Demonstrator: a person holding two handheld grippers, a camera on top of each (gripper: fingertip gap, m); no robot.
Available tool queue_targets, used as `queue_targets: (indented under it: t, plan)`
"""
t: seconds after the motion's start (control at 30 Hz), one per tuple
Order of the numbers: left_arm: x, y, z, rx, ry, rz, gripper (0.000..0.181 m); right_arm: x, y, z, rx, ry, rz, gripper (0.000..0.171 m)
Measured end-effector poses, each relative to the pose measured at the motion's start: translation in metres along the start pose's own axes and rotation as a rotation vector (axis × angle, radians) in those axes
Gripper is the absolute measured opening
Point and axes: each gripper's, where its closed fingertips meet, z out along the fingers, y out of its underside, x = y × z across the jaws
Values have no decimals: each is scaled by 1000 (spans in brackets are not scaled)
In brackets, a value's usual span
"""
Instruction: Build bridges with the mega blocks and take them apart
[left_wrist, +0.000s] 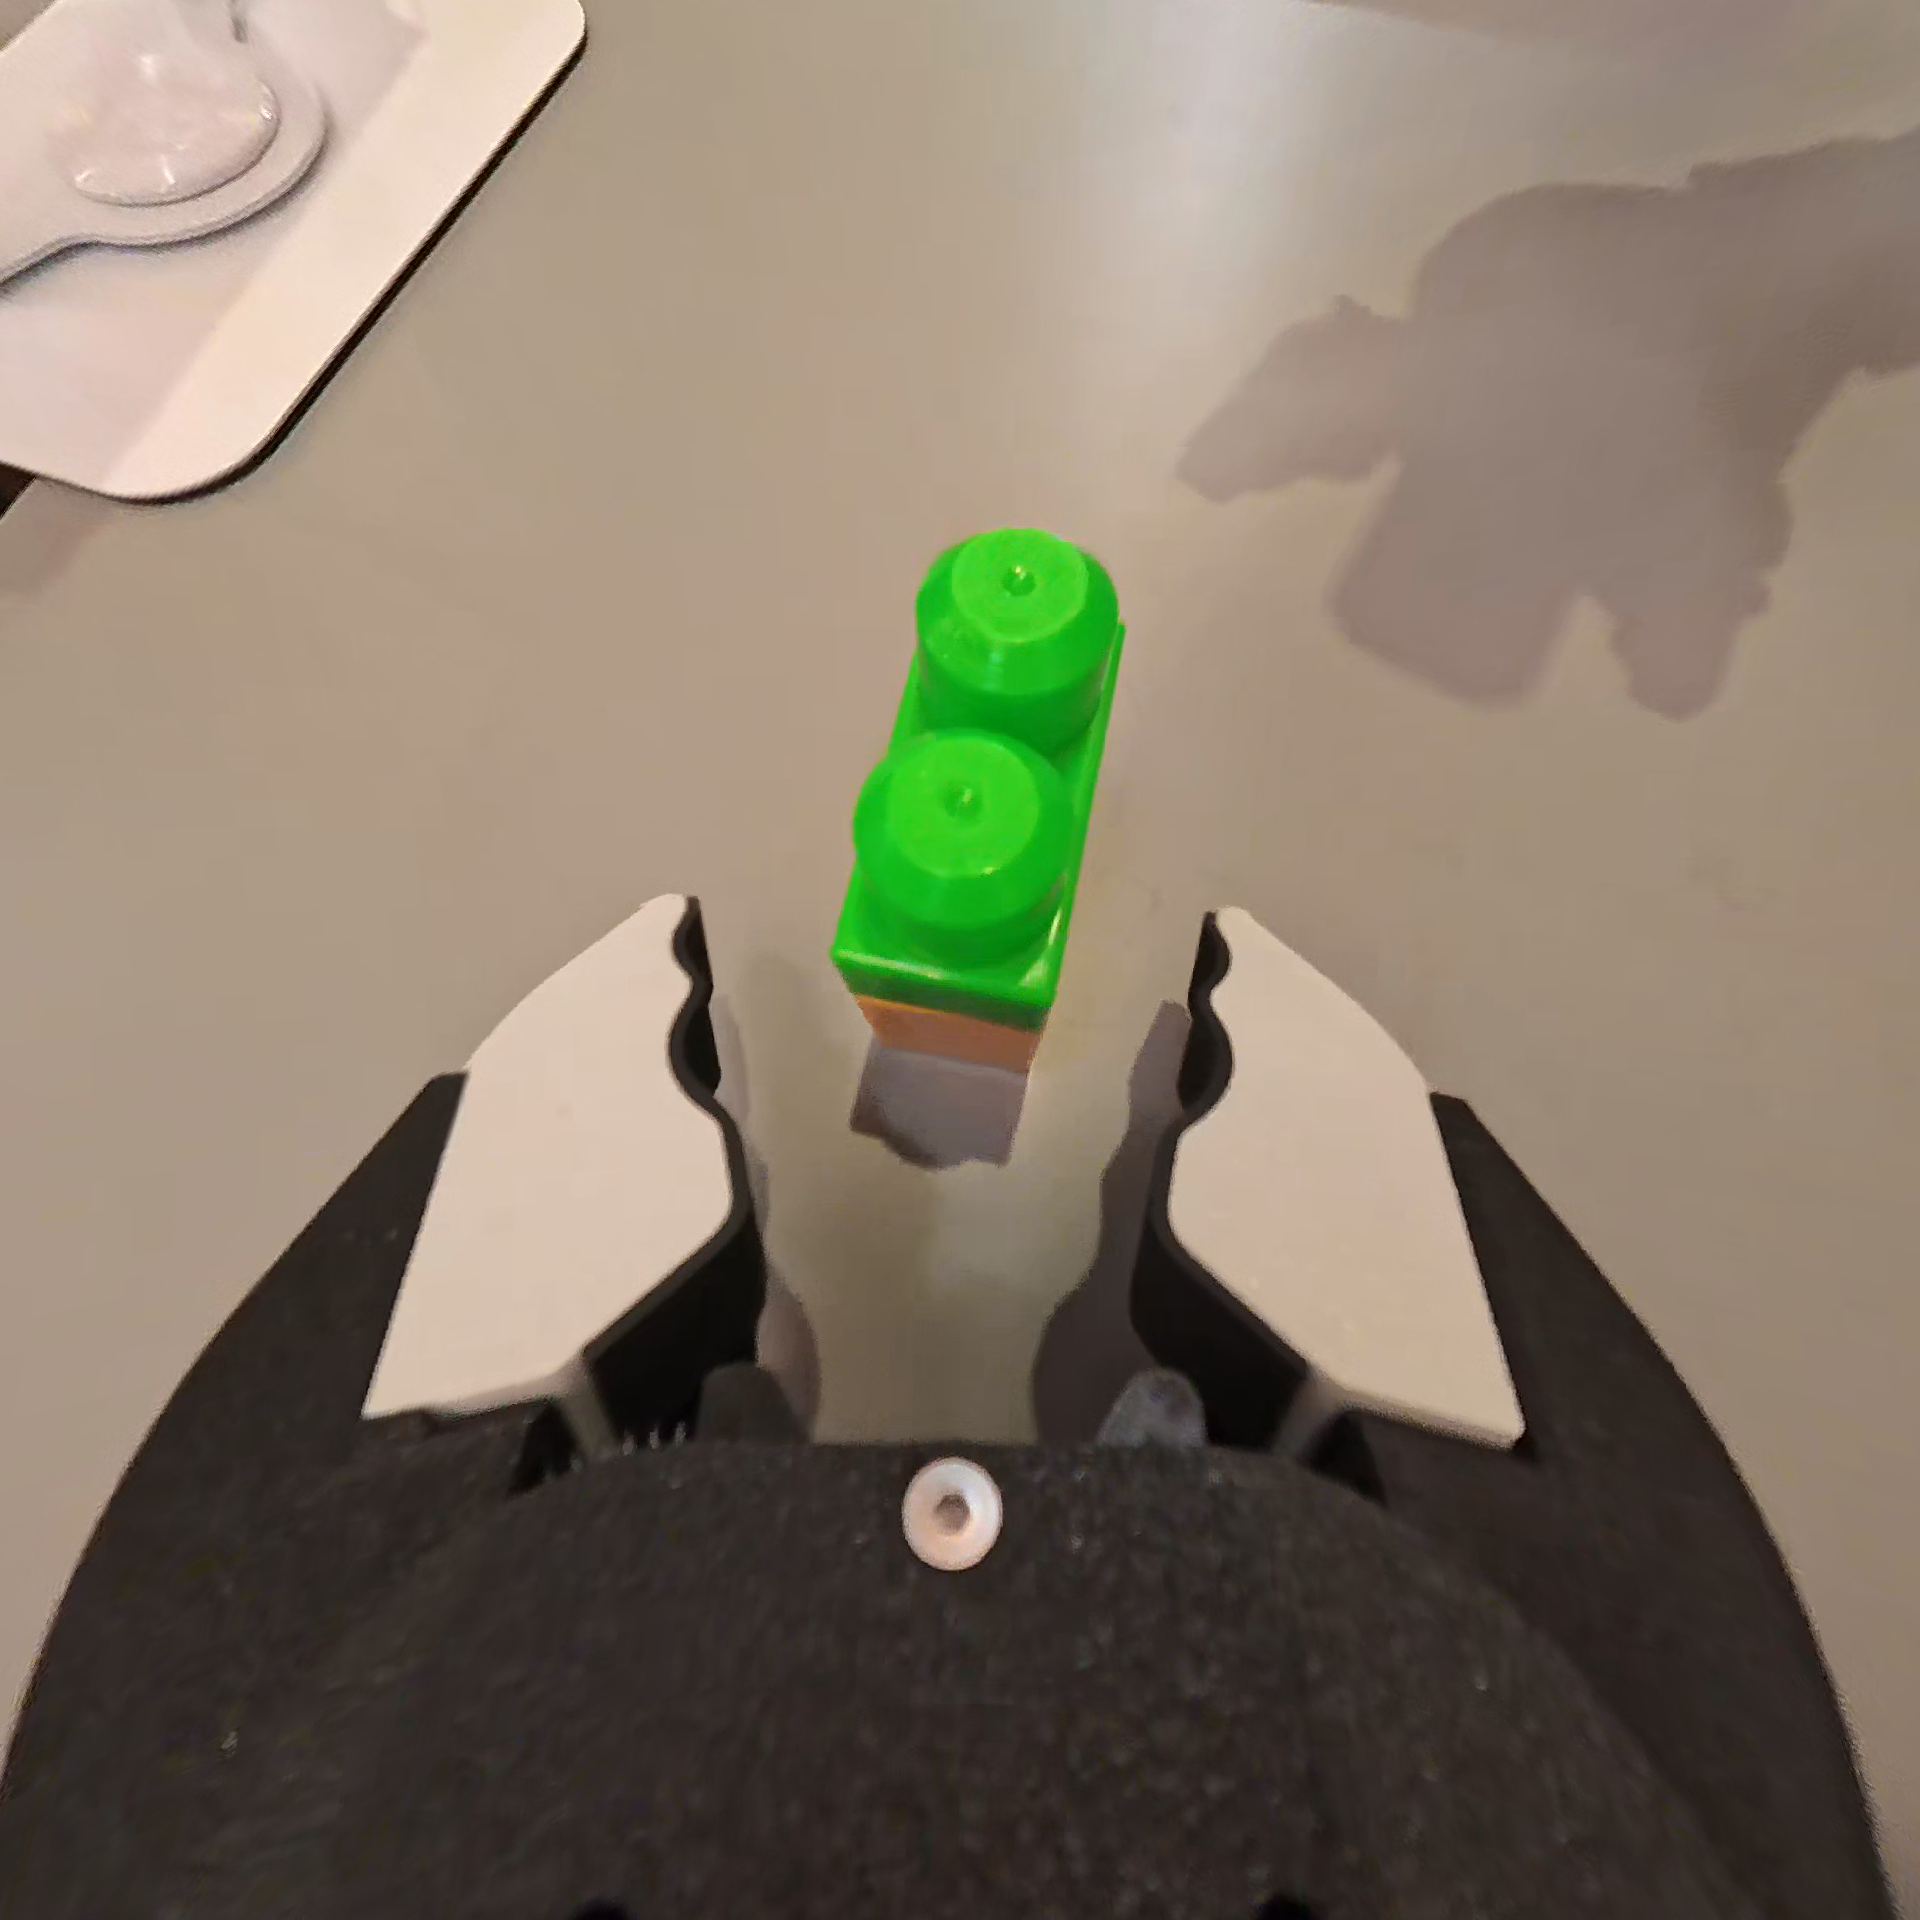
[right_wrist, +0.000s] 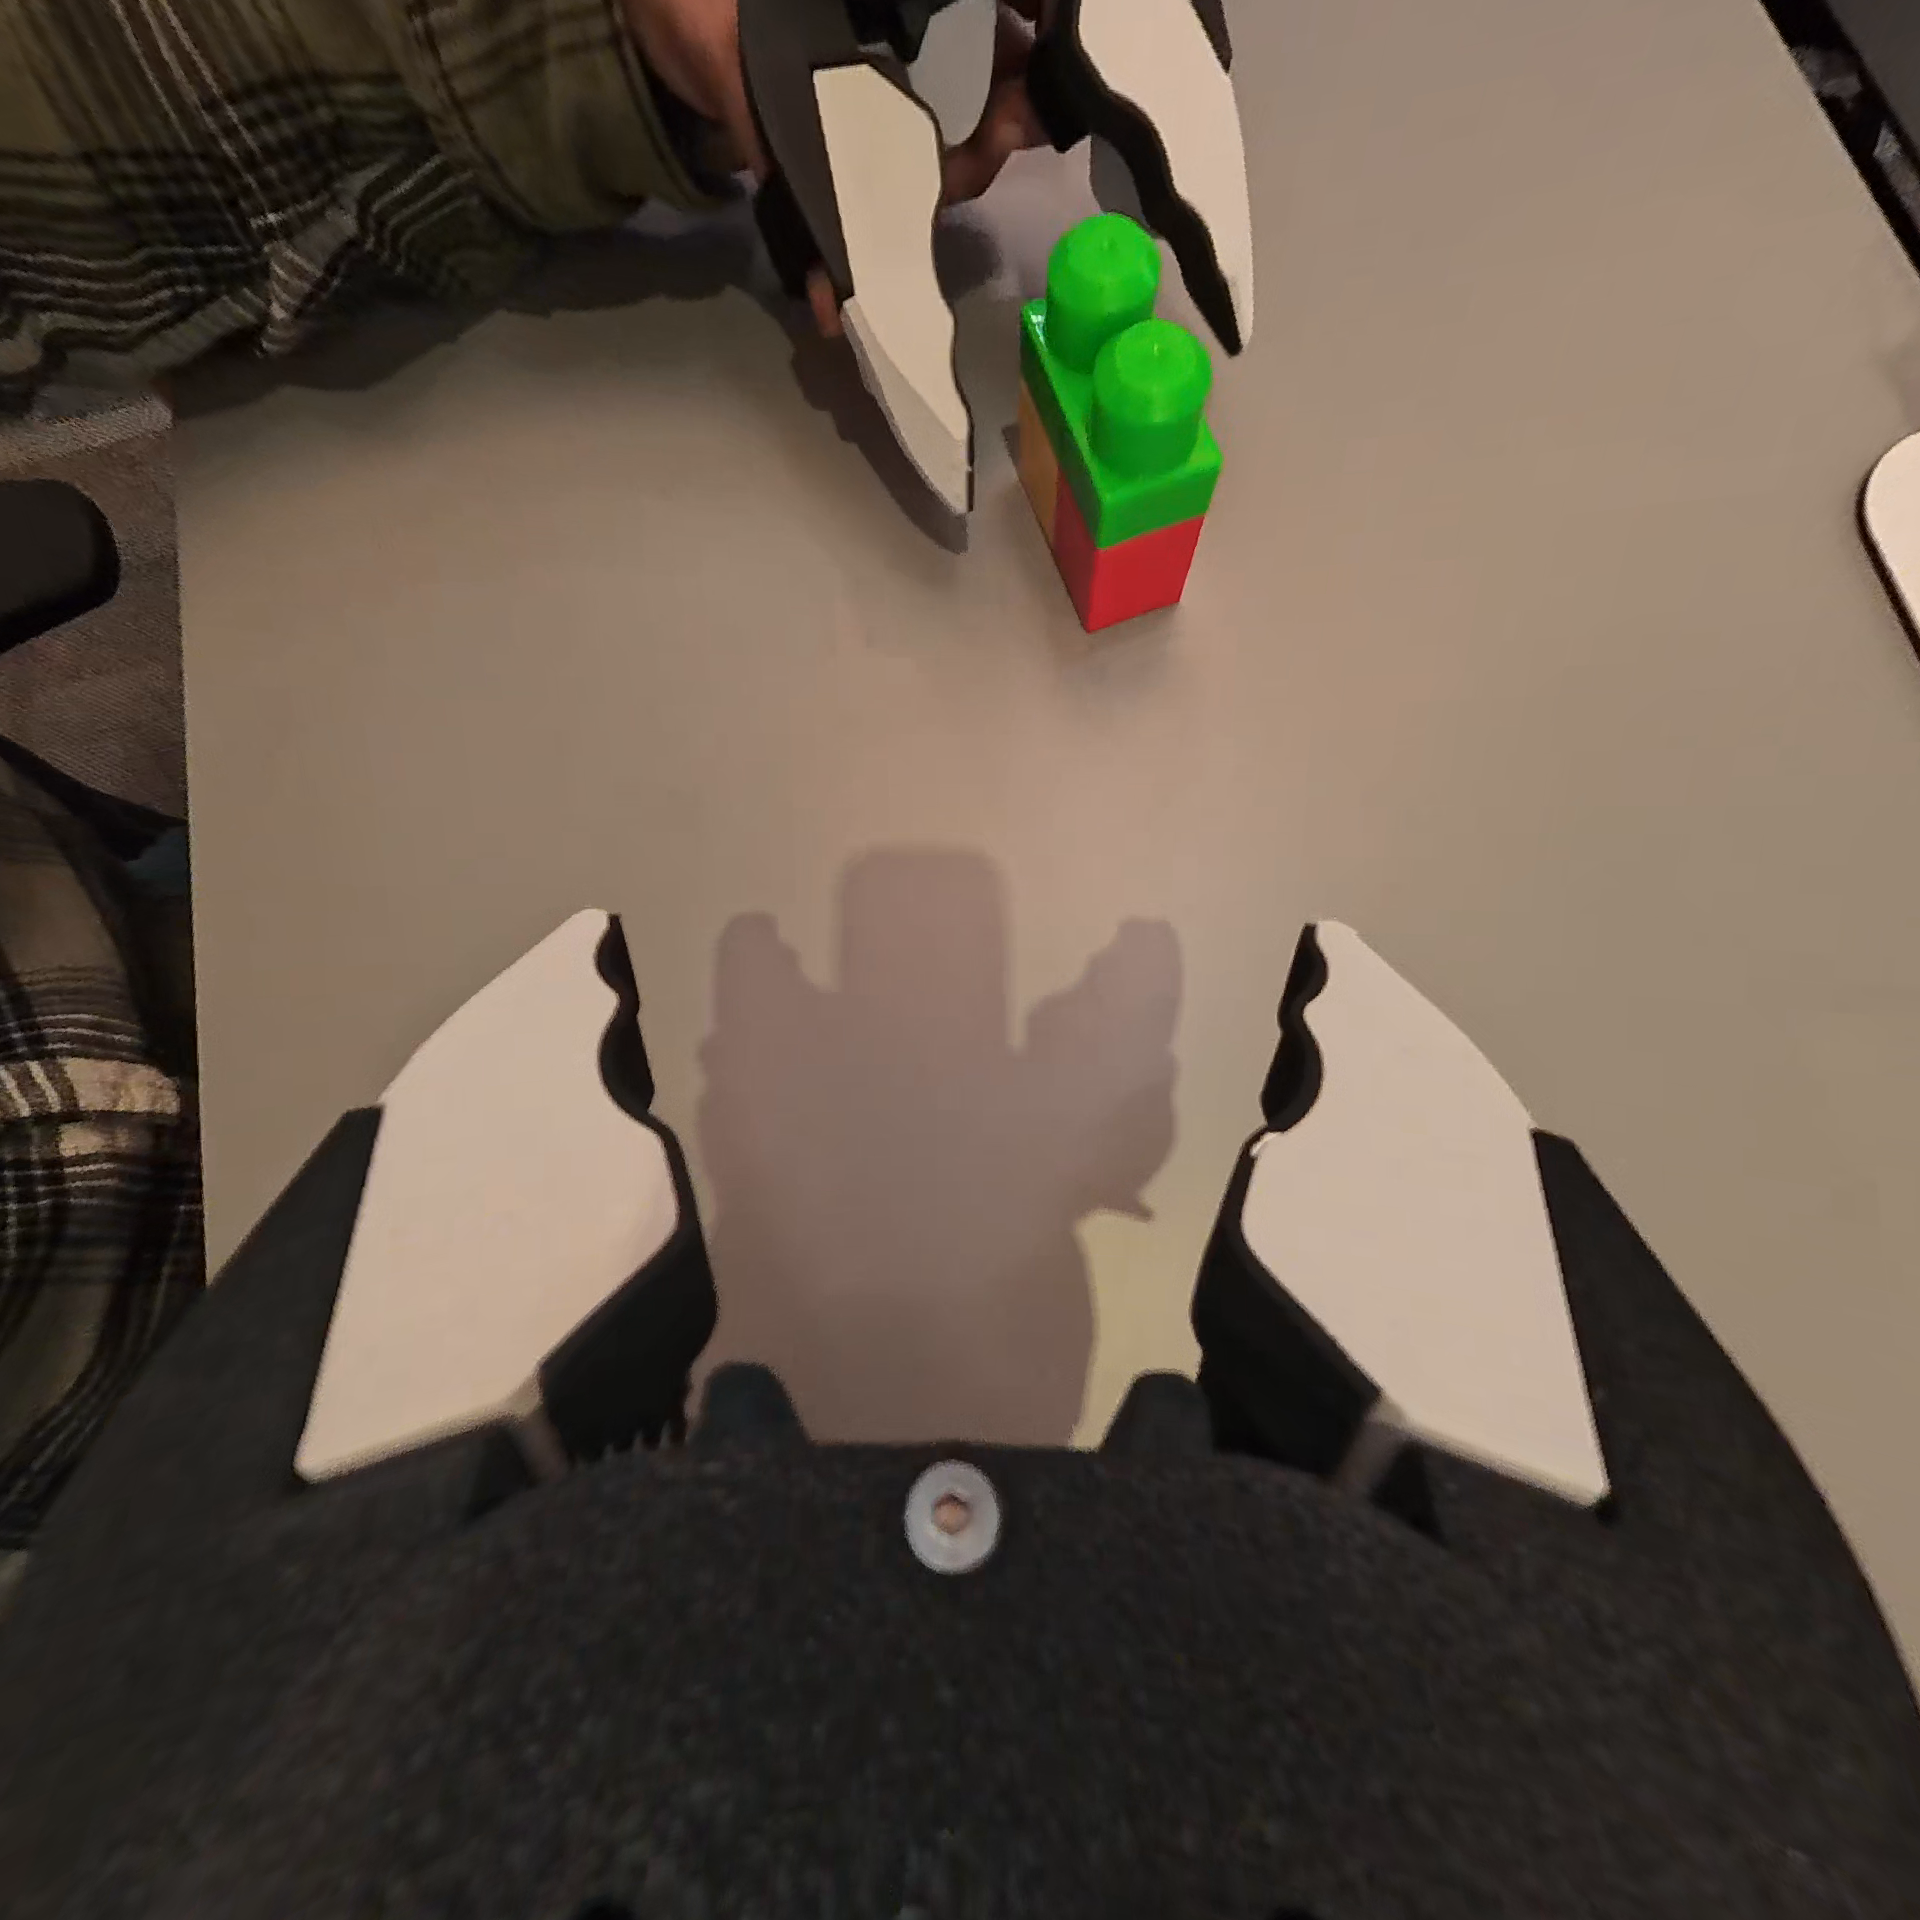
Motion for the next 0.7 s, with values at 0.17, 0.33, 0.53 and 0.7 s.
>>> queue_targets:
  t: [0.17, 0.33, 0.53, 0.7]
  plan:
    - [1, -2, 4, -13, 3, 19, 83, 0, 6, 1, 0, -8, 14, 116]
    - [0, 5, 9, -48, -4, 29, 78, 0, 8, 3, -3, -19, 15, 115]
    - [-2, 8, 13, -72, 0, 23, 76, -2, 7, 3, -2, -23, 18, 116]
    - [-3, 7, 12, -59, 7, 10, 71, -4, 4, -1, 26, -32, 31, 116]
